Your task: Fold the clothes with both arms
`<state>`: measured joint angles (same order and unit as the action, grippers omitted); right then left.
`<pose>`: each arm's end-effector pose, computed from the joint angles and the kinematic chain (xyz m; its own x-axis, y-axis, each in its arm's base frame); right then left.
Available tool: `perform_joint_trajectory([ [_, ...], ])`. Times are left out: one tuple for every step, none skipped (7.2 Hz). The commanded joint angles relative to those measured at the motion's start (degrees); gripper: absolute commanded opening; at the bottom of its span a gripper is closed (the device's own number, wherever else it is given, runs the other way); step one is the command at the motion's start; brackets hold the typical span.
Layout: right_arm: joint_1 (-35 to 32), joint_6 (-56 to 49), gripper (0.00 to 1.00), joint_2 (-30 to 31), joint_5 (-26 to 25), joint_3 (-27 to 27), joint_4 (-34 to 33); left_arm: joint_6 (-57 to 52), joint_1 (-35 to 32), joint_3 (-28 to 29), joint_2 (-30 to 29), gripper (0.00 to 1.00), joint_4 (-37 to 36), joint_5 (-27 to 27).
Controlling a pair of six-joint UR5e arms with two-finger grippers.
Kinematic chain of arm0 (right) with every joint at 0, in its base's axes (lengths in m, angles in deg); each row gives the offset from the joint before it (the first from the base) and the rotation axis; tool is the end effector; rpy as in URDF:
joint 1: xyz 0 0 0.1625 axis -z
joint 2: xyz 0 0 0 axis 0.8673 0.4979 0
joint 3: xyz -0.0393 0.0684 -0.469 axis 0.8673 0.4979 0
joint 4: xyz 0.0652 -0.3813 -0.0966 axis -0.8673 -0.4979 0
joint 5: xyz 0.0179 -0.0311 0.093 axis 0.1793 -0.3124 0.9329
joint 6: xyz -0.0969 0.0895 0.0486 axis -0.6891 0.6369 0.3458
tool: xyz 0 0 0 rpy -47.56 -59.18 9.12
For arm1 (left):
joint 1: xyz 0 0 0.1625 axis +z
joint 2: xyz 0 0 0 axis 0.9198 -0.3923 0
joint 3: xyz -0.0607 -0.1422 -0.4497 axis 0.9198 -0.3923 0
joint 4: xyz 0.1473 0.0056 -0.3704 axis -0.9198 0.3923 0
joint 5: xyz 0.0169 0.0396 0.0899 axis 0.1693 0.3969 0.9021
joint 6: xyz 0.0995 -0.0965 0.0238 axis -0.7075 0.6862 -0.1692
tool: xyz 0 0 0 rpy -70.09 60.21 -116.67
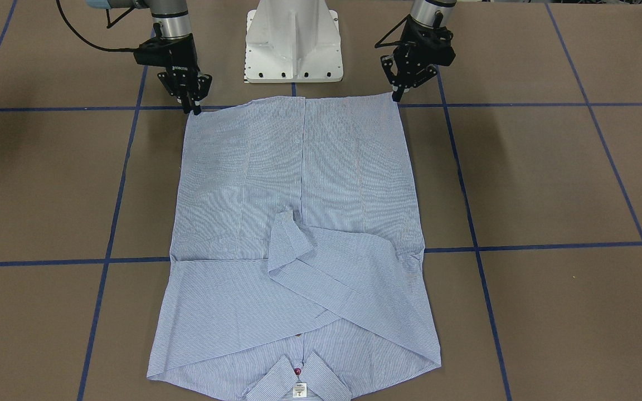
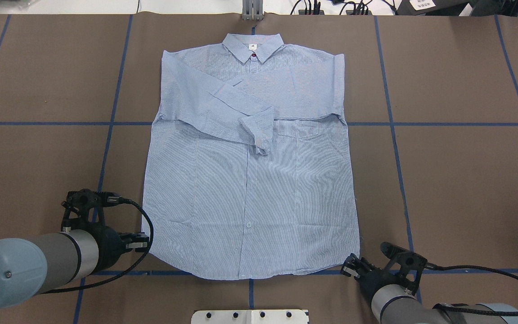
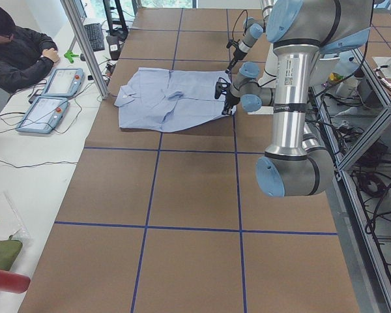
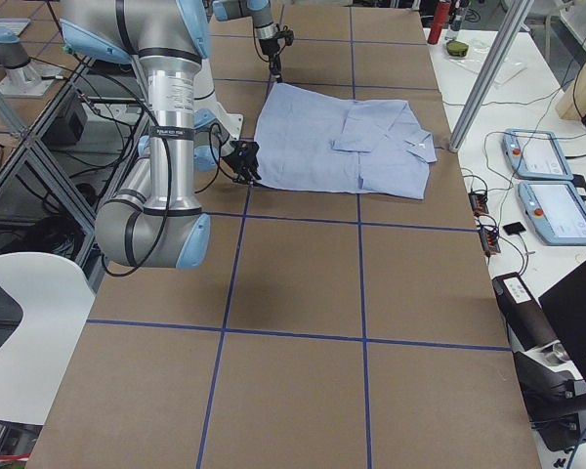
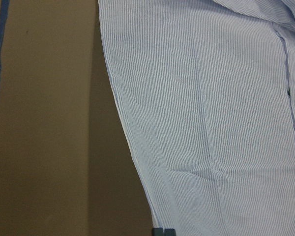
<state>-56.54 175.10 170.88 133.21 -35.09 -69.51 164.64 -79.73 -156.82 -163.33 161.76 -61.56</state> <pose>-0.4917 -0.1741 0.4731 0.5298 0.3321 0.7804 -0.5735 0.8182 0.0411 0.4320 -0.2485 0.3848 0.5709 0.0617 -0.8187 0.1941 0.9588 0.2076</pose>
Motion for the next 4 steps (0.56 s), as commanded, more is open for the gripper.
perform_joint_trajectory([
  [-0.08,-0.09,0.00,-0.60,-0.08,0.21,-1.27,-0.07,0.00,-0.03,-0.25,0.00,0.00,-0.09],
  [-0.60,-0.53,0.00,-0.52,-0.08,0.03,-1.44,-0.07,0.00,-0.03,-0.33,0.00,0.00,-0.09],
  [-2.09,-1.49,0.00,-0.52,-0.08,-1.27,-1.45,-0.07,0.00,-0.29,-0.51,0.00,0.00,-0.35],
  [-3.76,-3.50,0.00,0.27,0.18,-6.33,-3.19,-0.07,-0.09,-2.64,-0.25,0.00,-0.17,-0.61],
])
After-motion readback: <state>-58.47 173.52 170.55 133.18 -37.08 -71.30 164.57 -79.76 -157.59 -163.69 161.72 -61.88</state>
